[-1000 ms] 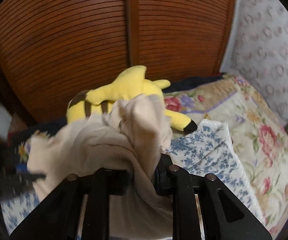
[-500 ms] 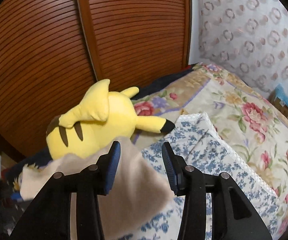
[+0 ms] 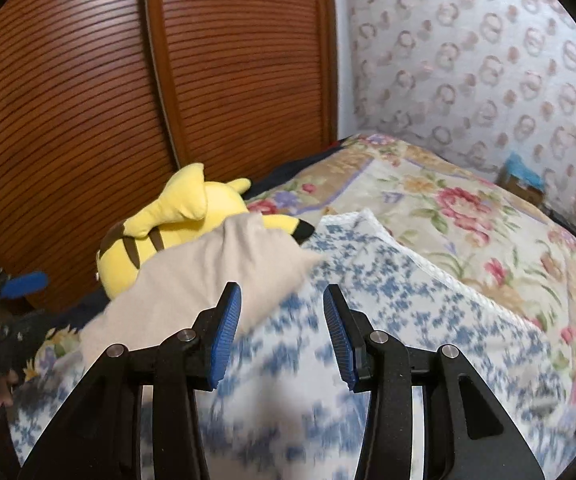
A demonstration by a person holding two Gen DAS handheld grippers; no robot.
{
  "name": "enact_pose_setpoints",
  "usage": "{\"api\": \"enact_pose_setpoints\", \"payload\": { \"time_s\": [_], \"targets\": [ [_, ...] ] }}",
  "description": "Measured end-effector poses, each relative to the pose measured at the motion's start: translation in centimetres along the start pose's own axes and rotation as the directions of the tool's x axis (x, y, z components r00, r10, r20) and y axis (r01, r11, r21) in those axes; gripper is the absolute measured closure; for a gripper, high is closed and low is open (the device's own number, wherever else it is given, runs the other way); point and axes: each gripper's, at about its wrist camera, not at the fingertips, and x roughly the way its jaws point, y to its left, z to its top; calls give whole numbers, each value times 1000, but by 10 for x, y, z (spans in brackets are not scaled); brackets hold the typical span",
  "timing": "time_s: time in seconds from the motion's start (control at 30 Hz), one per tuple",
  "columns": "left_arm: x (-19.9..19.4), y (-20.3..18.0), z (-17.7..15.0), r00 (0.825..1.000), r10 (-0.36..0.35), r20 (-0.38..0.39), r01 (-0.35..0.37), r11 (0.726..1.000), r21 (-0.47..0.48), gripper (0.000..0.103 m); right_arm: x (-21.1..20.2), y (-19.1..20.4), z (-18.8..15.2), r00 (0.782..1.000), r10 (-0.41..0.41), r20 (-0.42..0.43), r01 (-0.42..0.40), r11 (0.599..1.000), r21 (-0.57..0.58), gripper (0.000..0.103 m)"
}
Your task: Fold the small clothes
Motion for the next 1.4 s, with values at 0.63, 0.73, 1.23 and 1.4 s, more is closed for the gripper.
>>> {"api": "enact_pose_setpoints", "payload": {
  "time_s": [0.63, 0.73, 1.23, 1.4],
  "targets": [
    [-50, -141, -1, 982, -168, 87, 152, 974, 166, 48, -208, -20, -138, 917, -366, 159, 325, 916, 235, 30],
    [-64, -155, 2, 979, -176, 108, 155, 972, 177, 48, -234, -18, -151, 890, -417, 184, 360, 891, 276, 30],
    [-103, -175, 1, 971, -183, 157, 154, 971, 181, 48, -296, -8, -177, 826, -504, 253, 409, 844, 346, 30],
    [-108, -175, 1, 969, -184, 166, 154, 972, 177, 48, -295, -6, -176, 825, -504, 255, 409, 844, 346, 30]
  ]
}}
